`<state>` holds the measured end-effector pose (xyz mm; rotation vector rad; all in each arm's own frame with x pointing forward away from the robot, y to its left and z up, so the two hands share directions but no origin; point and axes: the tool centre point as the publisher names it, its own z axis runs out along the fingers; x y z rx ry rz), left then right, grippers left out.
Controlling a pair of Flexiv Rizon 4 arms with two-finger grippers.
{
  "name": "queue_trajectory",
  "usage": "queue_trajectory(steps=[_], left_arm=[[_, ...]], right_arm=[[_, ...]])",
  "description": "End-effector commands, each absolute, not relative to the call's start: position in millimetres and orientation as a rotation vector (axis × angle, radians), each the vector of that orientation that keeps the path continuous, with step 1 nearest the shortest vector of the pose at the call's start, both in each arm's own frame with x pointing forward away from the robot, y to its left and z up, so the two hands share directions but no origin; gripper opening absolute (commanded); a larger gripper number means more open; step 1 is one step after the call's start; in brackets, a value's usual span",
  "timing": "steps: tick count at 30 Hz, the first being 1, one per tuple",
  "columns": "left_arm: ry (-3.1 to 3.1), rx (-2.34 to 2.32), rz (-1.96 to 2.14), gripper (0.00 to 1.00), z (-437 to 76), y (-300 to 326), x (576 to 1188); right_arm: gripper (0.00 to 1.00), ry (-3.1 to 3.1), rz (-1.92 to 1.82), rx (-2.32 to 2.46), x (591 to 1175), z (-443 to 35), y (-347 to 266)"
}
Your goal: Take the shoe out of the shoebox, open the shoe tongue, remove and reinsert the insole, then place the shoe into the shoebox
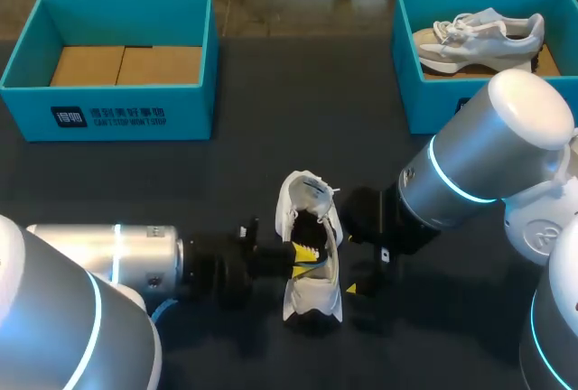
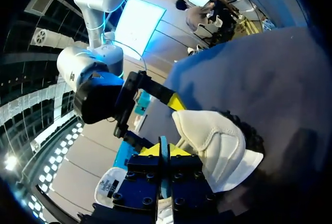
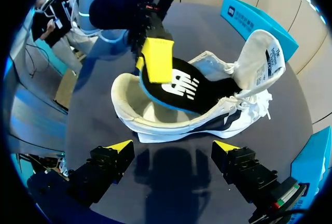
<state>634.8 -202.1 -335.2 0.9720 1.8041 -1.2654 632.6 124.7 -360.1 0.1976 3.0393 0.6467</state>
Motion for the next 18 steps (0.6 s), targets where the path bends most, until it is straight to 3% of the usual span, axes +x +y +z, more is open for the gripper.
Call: queue_trajectory(steps=[1, 8, 9, 10, 11, 14, 18], left_arm=[[1.836, 0.991, -1.229, 0.0, -351, -225, 650], [1.851, 0.962, -1.271, 0.0, -341, -218, 646], [1.861, 0.957, -1.28, 0.03, -337, -216, 643], [1.872, 0.952, -1.294, 0.25, -333, -213, 641], [1.88, 0.946, -1.304, 0.32, -330, -211, 639], [1.907, 0.935, -1.321, 0.42, -322, -205, 636], [1.937, 0.936, -1.331, 0.44, -315, -200, 634]], right_arm=[[1.0, 3.037, 0.646, 0.199, 632, -361, 125], [1.0, 3.037, 0.646, 0.199, 632, -361, 125], [1.0, 3.037, 0.646, 0.199, 632, -361, 125], [1.0, 3.037, 0.646, 0.199, 632, -361, 125], [1.0, 3.037, 0.646, 0.199, 632, -361, 125], [1.0, 3.037, 0.646, 0.199, 632, -361, 125], [1.0, 3.037, 0.646, 0.199, 632, -361, 125]])
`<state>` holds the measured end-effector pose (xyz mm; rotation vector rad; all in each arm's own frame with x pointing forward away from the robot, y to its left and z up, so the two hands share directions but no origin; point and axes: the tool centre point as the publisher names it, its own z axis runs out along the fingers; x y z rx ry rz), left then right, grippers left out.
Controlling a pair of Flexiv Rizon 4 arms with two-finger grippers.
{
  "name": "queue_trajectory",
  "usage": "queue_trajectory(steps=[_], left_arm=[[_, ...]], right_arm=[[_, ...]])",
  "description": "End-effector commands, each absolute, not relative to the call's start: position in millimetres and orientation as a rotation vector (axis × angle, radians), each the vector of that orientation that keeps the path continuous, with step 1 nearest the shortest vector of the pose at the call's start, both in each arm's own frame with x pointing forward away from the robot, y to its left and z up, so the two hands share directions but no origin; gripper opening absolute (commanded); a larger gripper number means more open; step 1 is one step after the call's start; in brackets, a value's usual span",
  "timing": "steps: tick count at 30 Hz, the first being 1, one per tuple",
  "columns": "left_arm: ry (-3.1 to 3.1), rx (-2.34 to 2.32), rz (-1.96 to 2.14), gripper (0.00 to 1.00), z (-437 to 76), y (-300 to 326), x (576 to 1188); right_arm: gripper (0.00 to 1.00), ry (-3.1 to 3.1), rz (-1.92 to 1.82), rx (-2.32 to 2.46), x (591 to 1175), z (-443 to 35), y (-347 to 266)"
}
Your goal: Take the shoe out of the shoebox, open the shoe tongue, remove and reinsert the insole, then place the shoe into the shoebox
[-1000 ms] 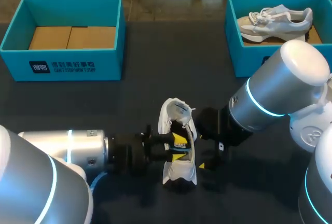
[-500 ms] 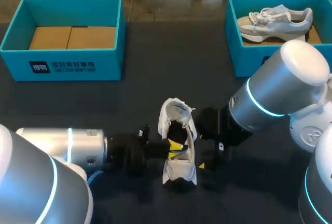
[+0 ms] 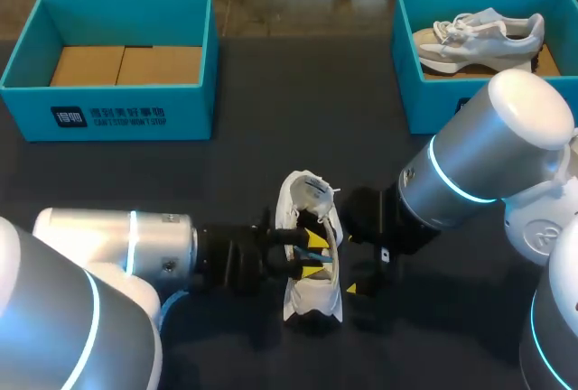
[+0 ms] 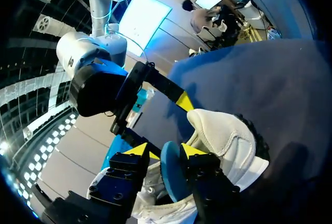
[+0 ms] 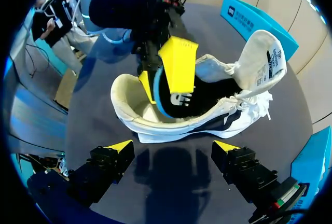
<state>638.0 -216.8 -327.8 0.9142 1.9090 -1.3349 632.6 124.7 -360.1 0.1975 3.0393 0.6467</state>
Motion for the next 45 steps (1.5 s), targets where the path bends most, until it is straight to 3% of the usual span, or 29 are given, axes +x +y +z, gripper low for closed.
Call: queue_trajectory(steps=[1, 20, 29, 35, 45], left_arm=[[1.961, 0.944, -1.324, 0.44, -311, -198, 632], [2.2, 1.181, -1.271, 0.38, -287, -169, 638], [2.291, 1.381, -1.177, 0.29, -270, -165, 652], [2.355, 1.534, -1.101, 0.34, -259, -169, 654], [2.459, 1.76, -0.923, 0.27, -246, -179, 660]], right_arm=[[1.0, 3.037, 0.646, 0.199, 632, -361, 125], [1.0, 3.037, 0.646, 0.199, 632, -361, 125], [1.0, 3.085, 0.661, 0.154, 636, -335, 73], [1.0, 3.092, 0.597, 0.153, 641, -316, 38], [1.0, 3.08, 0.631, 0.211, 639, -296, -8]])
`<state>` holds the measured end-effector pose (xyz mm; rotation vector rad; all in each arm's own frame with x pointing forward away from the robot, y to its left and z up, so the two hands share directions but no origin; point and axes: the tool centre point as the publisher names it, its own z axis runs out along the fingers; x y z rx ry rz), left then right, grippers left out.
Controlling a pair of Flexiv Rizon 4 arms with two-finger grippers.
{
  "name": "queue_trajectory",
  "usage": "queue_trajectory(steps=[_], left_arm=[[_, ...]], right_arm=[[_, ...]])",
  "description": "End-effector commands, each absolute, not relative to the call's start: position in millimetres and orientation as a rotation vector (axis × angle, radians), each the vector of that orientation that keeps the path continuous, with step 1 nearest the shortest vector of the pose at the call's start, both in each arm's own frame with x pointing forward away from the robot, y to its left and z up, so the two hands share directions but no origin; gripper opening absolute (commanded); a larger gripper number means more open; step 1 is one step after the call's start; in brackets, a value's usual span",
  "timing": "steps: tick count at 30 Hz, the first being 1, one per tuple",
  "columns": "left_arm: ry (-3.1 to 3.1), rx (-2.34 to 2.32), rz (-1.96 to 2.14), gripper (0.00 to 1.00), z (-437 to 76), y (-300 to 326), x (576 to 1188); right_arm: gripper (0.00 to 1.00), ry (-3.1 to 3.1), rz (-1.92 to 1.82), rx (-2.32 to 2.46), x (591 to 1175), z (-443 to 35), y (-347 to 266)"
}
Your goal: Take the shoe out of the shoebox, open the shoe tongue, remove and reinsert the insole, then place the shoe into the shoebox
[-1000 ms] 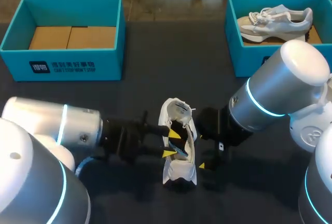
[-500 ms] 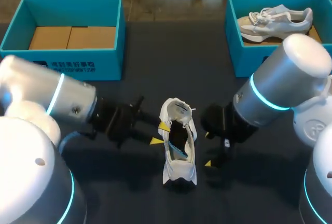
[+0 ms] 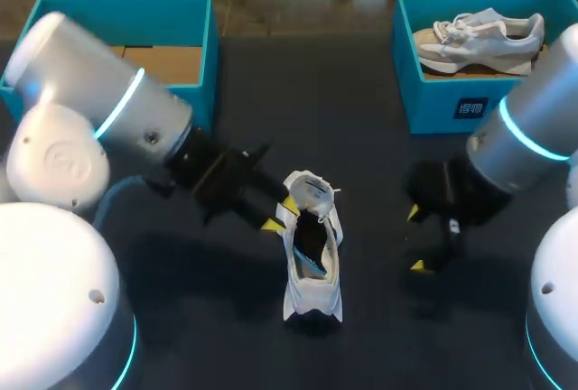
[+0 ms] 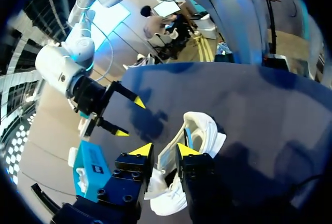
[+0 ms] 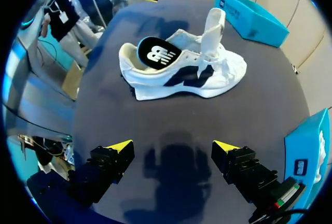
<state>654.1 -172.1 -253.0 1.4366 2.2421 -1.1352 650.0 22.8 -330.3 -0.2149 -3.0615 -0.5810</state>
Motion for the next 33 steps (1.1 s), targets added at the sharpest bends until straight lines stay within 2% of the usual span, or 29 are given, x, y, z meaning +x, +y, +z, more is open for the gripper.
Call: queue_trajectory(steps=[1, 6, 13, 19, 20, 21, 23, 33], left_arm=[[2.469, 1.786, -0.901, 0.27, -243, -180, 661], [2.512, 1.937, -0.772, 0.36, -235, -182, 667], [2.549, 2.123, -0.616, 0.35, -226, -176, 679], [2.63, 2.333, -0.299, 0.25, -227, -160, 687], [2.64, 2.369, -0.246, 0.16, -227, -158, 688], [2.644, 2.406, -0.197, 0.0, -228, -155, 688], [2.626, 2.482, -0.102, 0.0, -231, -148, 689], [2.577, 2.502, -0.129, 0.0, -229, -143, 690]], right_arm=[[1.0, -3.061, -0.627, -0.21, 639, -296, -8], [1.0, -3.061, -0.627, -0.21, 639, -296, -8], [1.0, -3.061, -0.627, -0.21, 639, -296, -8], [1.0, -3.061, -0.627, -0.21, 639, -296, -8], [1.0, -3.061, -0.627, -0.21, 639, -296, -8], [1.0, -3.061, -0.627, -0.21, 639, -296, -8], [1.0, -3.061, -0.627, -0.21, 639, -296, -8], [1.0, -3.061, -0.627, -0.21, 639, -296, -8]])
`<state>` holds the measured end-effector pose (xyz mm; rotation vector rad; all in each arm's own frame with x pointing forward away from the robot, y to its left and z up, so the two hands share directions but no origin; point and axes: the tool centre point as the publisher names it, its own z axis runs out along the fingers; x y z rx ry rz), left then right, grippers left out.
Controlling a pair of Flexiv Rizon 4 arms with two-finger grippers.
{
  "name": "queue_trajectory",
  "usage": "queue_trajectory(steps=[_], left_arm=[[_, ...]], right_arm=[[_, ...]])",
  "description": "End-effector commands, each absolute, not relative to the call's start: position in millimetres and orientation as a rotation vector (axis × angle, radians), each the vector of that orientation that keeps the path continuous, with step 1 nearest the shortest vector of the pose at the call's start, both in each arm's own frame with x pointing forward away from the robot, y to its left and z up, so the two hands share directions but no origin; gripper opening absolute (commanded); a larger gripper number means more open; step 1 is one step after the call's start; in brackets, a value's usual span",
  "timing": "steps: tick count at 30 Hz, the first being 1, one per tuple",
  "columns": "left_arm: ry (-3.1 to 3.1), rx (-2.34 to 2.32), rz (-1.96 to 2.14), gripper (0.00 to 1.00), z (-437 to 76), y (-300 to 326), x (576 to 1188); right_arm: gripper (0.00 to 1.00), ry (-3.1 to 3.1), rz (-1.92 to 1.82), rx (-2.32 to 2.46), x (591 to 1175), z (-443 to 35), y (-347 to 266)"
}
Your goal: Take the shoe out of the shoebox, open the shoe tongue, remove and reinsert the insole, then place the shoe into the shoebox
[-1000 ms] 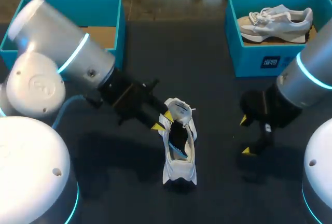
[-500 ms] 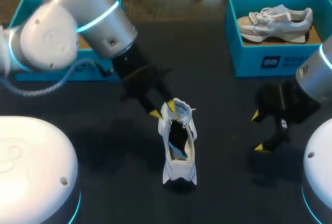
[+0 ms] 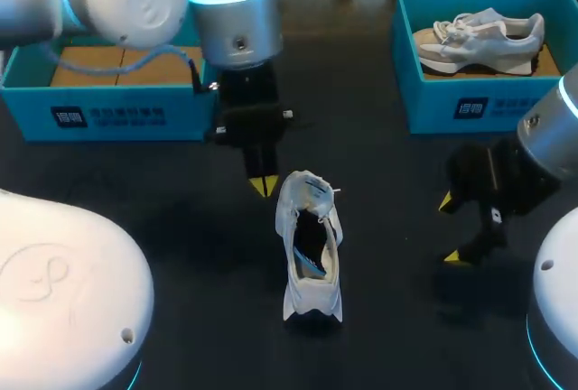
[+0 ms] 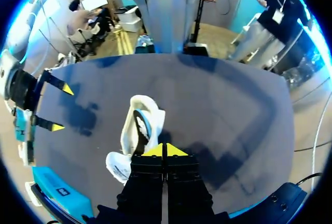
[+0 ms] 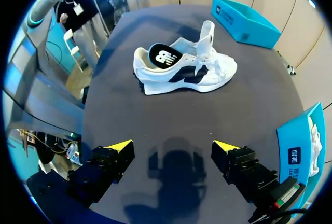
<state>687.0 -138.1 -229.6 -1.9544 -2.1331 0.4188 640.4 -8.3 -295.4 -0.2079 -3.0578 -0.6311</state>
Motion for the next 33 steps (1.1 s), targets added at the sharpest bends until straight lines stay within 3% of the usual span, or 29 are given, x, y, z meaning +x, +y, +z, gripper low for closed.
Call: queue_trajectory(steps=[1, 12, 33], left_arm=[[-1.928, -1.872, 0.097, 0.0, -229, -143, 690], [-1.607, -2.152, -0.199, 0.0, -265, -172, 663], [-1.67, -2.187, 0.0, 0.0, -296, -176, 670]], right_arm=[[1.0, -3.061, -0.627, -0.21, 639, -296, -8], [1.0, -3.061, -0.627, -0.21, 639, -296, -8], [1.0, -3.061, -0.627, -0.21, 639, -296, -8]])
